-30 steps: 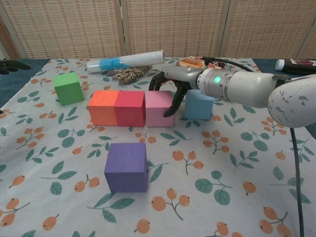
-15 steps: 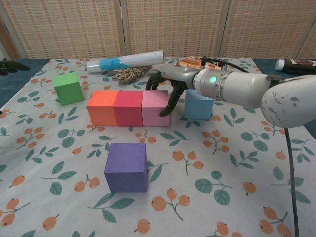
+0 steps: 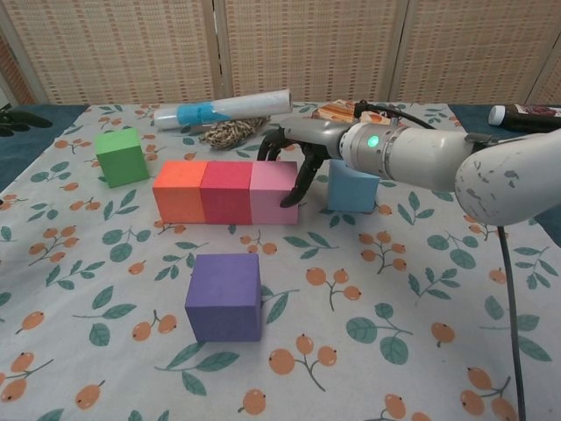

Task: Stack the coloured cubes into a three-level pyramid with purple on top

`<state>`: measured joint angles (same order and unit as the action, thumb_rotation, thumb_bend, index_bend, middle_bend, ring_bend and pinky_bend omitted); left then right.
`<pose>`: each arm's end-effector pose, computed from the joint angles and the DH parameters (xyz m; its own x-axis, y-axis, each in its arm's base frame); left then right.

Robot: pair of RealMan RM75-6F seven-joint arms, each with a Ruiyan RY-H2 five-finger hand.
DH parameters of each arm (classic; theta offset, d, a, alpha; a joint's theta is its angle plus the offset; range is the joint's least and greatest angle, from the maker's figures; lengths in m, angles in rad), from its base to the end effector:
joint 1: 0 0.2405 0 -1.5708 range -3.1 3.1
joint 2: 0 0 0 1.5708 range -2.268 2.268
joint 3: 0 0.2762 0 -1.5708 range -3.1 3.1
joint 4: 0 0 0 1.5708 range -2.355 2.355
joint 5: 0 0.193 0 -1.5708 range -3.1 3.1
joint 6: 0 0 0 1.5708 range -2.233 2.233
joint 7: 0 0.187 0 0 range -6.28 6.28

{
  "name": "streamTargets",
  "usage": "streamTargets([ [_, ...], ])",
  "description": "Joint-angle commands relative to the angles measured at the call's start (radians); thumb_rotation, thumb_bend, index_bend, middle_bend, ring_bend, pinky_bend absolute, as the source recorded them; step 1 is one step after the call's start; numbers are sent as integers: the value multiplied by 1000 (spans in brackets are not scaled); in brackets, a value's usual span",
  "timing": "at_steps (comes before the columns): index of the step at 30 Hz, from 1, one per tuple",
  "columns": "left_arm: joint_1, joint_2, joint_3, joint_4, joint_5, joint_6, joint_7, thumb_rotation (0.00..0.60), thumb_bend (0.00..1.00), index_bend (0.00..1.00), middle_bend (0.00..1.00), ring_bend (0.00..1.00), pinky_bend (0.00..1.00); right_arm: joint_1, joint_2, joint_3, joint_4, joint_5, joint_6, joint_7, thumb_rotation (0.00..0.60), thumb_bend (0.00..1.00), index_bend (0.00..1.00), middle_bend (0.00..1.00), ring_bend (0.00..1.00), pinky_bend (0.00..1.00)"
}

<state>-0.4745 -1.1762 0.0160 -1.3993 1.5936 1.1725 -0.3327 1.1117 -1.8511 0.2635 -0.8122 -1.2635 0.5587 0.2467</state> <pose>-0.2747 0.3301 0.1180 0.3522 0.2558 0.9003 0.9036 -0.3436 -0.2558 -0.0686 -0.4825 -0.1028 0.3457 -0.4334 0.8323 -0.8888 -0.4357 0.1423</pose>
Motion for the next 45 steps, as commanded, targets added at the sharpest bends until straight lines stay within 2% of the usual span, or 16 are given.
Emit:
streamTargets([
  [1, 1, 0, 0, 1, 1, 1, -1, 600, 347, 2, 0, 0, 97, 0, 3, 4, -6, 4, -3, 5, 600, 80, 363, 283, 0, 0],
  [18, 0, 0, 4, 4, 2, -2, -6, 600, 348, 0, 0, 0, 96, 6, 10, 16, -19, 30, -35, 11, 600, 79, 353, 283, 0, 0],
  [45, 0, -4, 5, 12, 3, 0, -13, 600, 346, 0, 0, 0, 96, 7, -3, 13, -10, 26, -27, 6, 600, 80, 346, 283, 0, 0],
])
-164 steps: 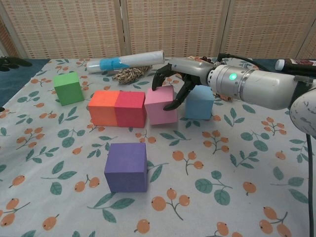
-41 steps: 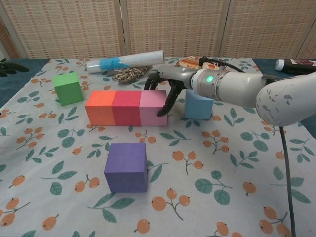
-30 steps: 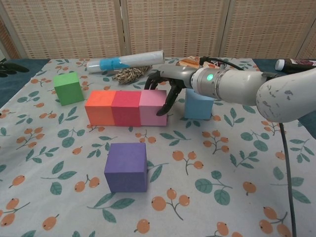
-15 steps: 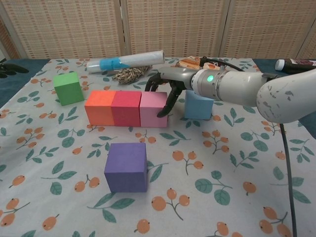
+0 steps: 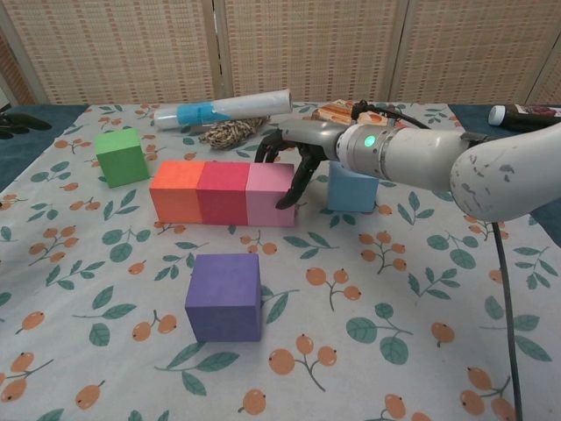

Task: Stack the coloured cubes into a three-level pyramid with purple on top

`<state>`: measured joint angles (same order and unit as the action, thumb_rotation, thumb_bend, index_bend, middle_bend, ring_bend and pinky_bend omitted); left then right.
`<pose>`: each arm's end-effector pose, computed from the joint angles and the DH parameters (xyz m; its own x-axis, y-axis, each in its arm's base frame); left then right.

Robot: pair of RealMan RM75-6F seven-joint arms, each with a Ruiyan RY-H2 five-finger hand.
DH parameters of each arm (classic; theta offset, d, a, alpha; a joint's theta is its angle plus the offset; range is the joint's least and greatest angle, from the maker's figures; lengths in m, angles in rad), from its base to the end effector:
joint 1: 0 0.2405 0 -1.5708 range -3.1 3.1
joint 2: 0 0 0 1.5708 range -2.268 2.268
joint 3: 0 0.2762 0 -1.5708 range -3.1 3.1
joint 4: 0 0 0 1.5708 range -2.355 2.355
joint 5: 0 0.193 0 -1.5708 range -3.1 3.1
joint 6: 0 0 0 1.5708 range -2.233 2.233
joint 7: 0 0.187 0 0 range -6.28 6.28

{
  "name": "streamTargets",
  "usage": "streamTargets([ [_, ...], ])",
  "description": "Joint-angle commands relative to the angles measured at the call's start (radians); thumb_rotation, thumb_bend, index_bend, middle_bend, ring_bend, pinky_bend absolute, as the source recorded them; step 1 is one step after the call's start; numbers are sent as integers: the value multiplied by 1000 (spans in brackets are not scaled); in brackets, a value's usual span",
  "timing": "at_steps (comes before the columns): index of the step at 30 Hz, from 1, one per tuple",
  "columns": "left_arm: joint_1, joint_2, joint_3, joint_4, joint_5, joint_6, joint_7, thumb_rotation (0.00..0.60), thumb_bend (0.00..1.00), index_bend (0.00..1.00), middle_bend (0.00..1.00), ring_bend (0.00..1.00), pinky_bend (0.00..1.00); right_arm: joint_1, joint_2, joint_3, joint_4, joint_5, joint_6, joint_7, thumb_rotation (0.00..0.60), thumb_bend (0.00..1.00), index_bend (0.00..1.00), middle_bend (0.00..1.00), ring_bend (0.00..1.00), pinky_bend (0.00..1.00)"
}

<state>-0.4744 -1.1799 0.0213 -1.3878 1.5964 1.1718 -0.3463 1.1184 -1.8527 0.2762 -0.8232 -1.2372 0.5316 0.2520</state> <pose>-0.2773 0.3297 0.1169 0.3490 0.2630 0.8995 0.9058 -0.3408 -0.2518 -0.0656 -0.4811 -0.1067 0.3161 -0.4655 0.8267 -0.9035 -0.4136 0.1126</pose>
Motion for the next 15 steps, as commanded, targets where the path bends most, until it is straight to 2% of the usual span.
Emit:
streamTargets([
  [1, 0, 0, 0, 0, 0, 2, 0, 600, 346, 0, 0, 0, 96, 1, -3, 1, 2, 0, 1, 2, 600, 79, 345, 283, 0, 0],
  [15, 2, -2, 1, 6, 1, 2, -4, 600, 346, 0, 0, 0, 95, 9, -22, 4, 29, -2, -1, 6, 600, 79, 319, 282, 0, 0],
])
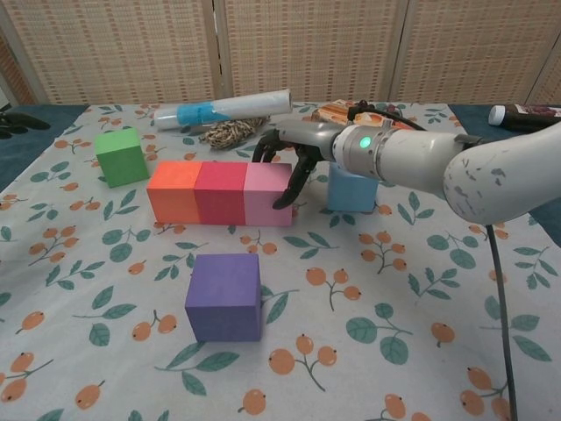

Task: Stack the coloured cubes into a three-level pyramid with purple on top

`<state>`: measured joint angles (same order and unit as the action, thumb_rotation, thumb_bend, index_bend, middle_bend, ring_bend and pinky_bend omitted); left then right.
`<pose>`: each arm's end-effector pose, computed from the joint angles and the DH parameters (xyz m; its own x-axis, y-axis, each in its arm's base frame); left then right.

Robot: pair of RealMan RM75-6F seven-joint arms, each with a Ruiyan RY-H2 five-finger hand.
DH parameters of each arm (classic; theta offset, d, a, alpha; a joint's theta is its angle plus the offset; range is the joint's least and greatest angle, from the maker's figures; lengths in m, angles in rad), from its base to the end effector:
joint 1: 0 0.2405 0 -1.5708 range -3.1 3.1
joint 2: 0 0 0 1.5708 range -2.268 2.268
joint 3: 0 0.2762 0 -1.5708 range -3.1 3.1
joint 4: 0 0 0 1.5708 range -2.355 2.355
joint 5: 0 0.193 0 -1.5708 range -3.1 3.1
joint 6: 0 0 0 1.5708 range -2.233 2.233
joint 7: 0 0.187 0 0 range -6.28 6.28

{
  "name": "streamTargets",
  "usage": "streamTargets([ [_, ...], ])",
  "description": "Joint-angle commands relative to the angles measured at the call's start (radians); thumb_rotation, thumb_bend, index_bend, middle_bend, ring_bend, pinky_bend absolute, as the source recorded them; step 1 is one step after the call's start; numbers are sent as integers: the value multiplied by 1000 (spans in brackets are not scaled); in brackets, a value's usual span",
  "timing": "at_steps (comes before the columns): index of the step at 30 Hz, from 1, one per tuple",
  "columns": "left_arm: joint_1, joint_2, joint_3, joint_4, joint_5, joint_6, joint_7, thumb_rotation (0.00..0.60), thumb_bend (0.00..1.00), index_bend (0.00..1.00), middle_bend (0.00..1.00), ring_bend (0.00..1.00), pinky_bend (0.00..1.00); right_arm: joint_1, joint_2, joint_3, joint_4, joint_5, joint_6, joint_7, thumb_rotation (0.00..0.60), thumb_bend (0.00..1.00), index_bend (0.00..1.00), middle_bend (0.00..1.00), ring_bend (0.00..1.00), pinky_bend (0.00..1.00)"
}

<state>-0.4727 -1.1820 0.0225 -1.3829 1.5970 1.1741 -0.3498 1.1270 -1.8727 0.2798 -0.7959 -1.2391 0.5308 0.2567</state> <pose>-0.2784 0.3294 0.1169 0.3478 0.2628 0.9000 0.9065 -0.3392 -0.2512 -0.0632 -0.4822 -0.1108 0.3151 -0.4623 0.8289 -0.9039 -0.4124 0.1136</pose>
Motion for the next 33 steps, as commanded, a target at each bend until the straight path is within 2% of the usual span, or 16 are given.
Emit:
streamTargets([
  [1, 0, 0, 0, 1, 0, 0, -1, 600, 345, 0, 0, 0, 96, 1, -3, 0, 3, -1, 0, 1, 600, 79, 303, 282, 0, 0],
  [8, 0, 0, 1, 3, 0, 0, -1, 600, 346, 0, 0, 0, 95, -1, 0, -4, 0, -8, 2, 3, 600, 79, 72, 247, 0, 0],
  [11, 1, 0, 1, 1, 1, 2, -1, 600, 347, 0, 0, 0, 94, -2, 1, -5, -4, -8, 1, 1, 600, 79, 14, 223, 0, 0],
  [15, 0, 1, 1, -1, 1, 1, 2, 600, 346, 0, 0, 0, 93, -4, 4, -7, -10, -6, 0, -7, 600, 80, 0, 193, 0, 0],
  [20, -2, 4, -2, -4, 0, -1, 2, 600, 346, 0, 0, 0, 94, -17, 30, -6, -54, -6, 23, -22, 600, 80, 0, 86, 0, 0],
  [25, -18, 22, -9, -9, 2, -13, -54, 600, 345, 0, 0, 0, 94, -73, 151, -4, -225, -15, 122, -81, 600, 80, 0, 20, 0, 0],
  [29, -45, 35, -26, 3, -9, -40, -113, 600, 345, 1, 0, 0, 93, -165, 316, 4, -450, 8, 240, -163, 600, 79, 0, 20, 0, 0],
  [33, -83, 22, -65, 34, -74, -110, -102, 600, 345, 24, 0, 0, 95, -274, 484, -13, -667, 24, 358, -242, 600, 79, 0, 20, 0, 0],
])
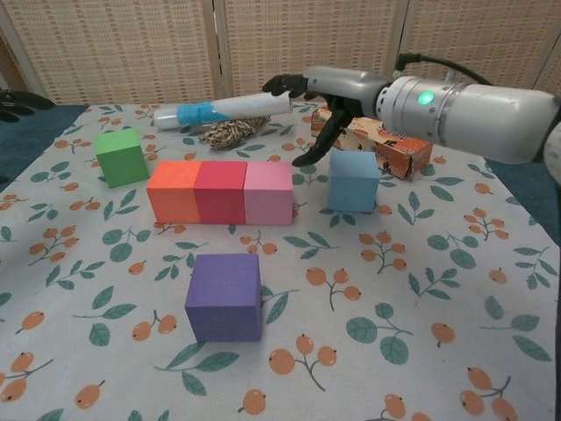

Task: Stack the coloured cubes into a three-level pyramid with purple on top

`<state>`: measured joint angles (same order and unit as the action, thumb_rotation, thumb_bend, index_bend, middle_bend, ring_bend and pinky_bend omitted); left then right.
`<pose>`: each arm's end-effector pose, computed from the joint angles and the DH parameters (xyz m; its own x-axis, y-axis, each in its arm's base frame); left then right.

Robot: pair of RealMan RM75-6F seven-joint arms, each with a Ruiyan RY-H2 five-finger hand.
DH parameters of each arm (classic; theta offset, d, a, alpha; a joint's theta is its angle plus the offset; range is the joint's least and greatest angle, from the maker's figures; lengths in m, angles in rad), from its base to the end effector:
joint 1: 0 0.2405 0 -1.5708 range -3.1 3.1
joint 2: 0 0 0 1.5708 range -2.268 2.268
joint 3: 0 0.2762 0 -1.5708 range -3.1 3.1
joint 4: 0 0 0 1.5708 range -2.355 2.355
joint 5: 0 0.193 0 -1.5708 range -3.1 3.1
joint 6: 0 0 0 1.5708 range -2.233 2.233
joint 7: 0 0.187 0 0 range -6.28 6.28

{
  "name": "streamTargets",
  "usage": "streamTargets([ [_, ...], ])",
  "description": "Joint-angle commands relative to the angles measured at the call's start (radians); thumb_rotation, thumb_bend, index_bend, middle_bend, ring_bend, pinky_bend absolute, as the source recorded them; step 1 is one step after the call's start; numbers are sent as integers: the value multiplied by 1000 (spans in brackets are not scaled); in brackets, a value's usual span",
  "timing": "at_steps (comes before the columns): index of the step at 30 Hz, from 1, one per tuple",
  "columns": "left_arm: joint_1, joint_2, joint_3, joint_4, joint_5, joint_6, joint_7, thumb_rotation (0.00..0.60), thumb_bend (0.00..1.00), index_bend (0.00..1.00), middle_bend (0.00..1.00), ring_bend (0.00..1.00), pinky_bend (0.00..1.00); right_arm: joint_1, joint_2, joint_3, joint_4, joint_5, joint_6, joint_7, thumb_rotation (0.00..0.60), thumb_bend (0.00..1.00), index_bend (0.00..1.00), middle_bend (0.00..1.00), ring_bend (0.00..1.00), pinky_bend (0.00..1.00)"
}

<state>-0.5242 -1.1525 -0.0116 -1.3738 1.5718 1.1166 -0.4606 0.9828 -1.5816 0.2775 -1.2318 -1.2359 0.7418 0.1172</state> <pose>-0.2695 0.3535 0.1298 0.2817 0.2799 0.9178 0.9297 -0.3162 -0.1889 -0.0710 -0.4606 -0.0182 0.2865 -0.3324 0.8986 -0.8694 -0.4844 0.0980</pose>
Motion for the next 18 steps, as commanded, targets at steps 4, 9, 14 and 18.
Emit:
streamTargets([
  [4, -80, -44, -77, 81, -141, -149, 64, 600, 345, 56, 0, 0, 98, -245, 337, -50, -401, -3, 267, -137, 600, 79, 0, 20, 0, 0],
  [9, -176, -89, -114, 168, -249, -348, 124, 600, 345, 65, 0, 0, 98, -376, 476, -101, -536, -75, 399, -111, 600, 79, 0, 17, 0, 0],
  [14, -254, -150, -150, 254, -340, -496, 141, 600, 342, 38, 0, 0, 98, -459, 534, -141, -573, -148, 485, -71, 600, 79, 0, 17, 0, 0],
  [18, -308, -202, -177, 345, -414, -588, 157, 600, 343, 2, 0, 0, 98, -500, 550, -163, -572, -184, 517, -46, 600, 79, 0, 17, 0, 0],
])
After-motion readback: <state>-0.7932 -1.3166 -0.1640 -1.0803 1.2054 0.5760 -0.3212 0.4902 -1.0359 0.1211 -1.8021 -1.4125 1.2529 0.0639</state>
